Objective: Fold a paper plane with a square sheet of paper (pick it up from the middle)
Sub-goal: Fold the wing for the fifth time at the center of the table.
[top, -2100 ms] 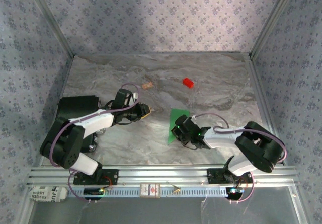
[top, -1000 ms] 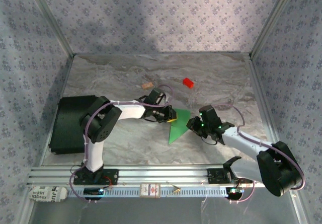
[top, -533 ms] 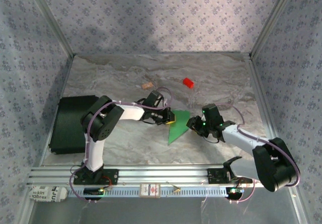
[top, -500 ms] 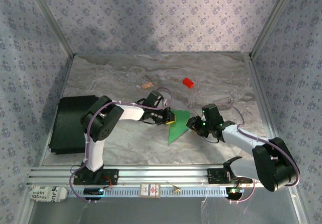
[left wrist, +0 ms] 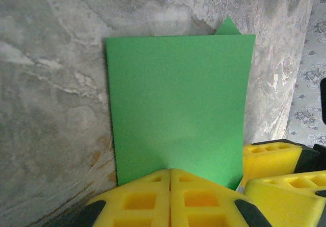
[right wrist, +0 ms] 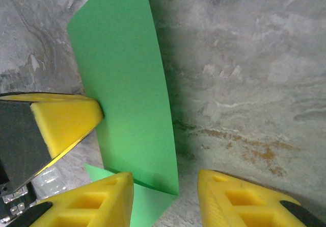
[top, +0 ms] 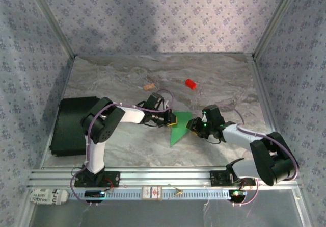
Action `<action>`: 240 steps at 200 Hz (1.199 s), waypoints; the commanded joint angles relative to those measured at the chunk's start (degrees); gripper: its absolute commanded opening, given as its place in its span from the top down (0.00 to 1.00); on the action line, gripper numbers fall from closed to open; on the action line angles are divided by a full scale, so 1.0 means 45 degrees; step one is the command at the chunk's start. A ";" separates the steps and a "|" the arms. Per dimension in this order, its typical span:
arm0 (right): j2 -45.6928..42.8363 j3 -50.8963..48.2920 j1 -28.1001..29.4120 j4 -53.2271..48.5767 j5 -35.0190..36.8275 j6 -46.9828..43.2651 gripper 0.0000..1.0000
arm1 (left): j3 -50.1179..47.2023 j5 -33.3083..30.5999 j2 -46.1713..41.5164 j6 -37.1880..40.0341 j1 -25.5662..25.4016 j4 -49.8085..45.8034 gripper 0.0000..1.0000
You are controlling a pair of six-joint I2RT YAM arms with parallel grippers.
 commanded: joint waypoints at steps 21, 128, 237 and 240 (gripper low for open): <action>0.0400 0.0104 -0.0245 0.1066 -0.0779 -0.0300 0.63 | -0.0521 -0.0205 -0.0089 -0.0059 0.0143 -0.1065 0.93; 0.2130 0.0963 -0.1507 0.2018 -0.3217 -0.2025 0.64 | -0.0458 -0.0215 -0.0138 -0.0059 0.0136 -0.1065 0.93; 0.3411 0.1866 -0.2173 0.1786 -0.4679 -0.3451 0.65 | -0.0484 -0.0225 -0.0207 -0.0039 0.0148 -0.1138 0.93; 0.3443 0.1872 -0.2176 0.1752 -0.4703 -0.3504 0.65 | -0.0478 -0.0225 -0.0197 -0.0039 0.0152 -0.1125 0.93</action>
